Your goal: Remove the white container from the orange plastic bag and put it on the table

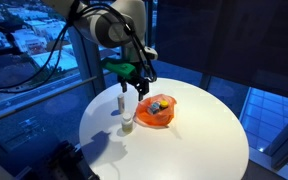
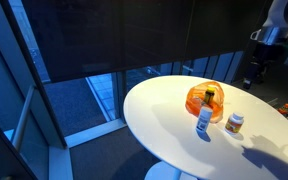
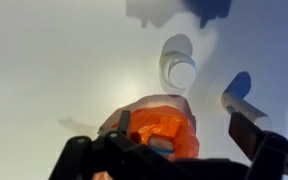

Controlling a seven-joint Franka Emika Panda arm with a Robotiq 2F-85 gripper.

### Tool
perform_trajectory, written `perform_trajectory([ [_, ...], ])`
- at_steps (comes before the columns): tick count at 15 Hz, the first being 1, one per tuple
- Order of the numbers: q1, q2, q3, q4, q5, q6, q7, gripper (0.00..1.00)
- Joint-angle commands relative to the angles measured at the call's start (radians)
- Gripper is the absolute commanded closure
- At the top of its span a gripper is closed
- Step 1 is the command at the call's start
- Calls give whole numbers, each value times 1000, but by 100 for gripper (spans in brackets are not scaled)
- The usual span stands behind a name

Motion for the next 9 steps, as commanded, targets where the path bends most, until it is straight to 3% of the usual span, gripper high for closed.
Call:
perform_trajectory([
  [1, -4, -25, 2, 82, -17, -158, 87, 0],
  [6, 0, -66, 12, 129, -34, -257, 191, 0],
  [8, 0, -76, 18, 134, -47, -259, 217, 0],
  [9, 1, -58, 9, 119, -18, -229, 170, 0],
])
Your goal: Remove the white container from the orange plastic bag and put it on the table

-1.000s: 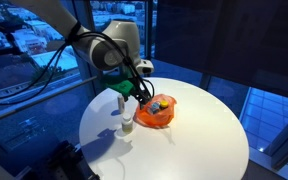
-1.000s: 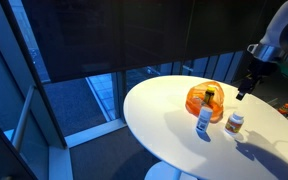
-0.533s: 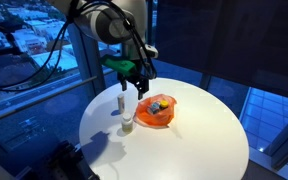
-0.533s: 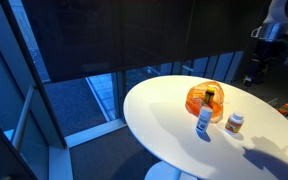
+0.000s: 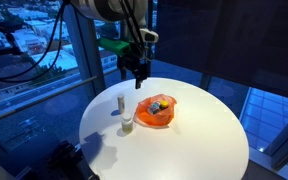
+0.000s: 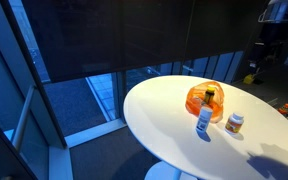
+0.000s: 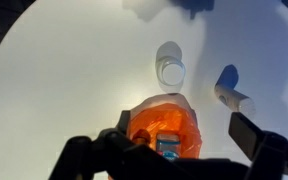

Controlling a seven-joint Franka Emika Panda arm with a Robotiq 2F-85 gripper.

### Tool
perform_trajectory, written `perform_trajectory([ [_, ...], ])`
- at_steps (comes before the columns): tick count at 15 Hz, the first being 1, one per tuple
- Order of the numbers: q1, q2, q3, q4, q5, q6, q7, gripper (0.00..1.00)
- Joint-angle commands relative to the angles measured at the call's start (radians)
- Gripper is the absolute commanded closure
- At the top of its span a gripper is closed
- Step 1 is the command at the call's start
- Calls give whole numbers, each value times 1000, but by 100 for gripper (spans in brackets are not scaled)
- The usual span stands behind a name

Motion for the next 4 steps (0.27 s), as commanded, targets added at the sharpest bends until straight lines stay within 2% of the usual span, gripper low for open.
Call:
perform_trajectory([
  [1, 0, -5, 2, 3, -5, -3, 10, 0],
  [4, 0, -9, 3, 4, -6, -4, 15, 0],
])
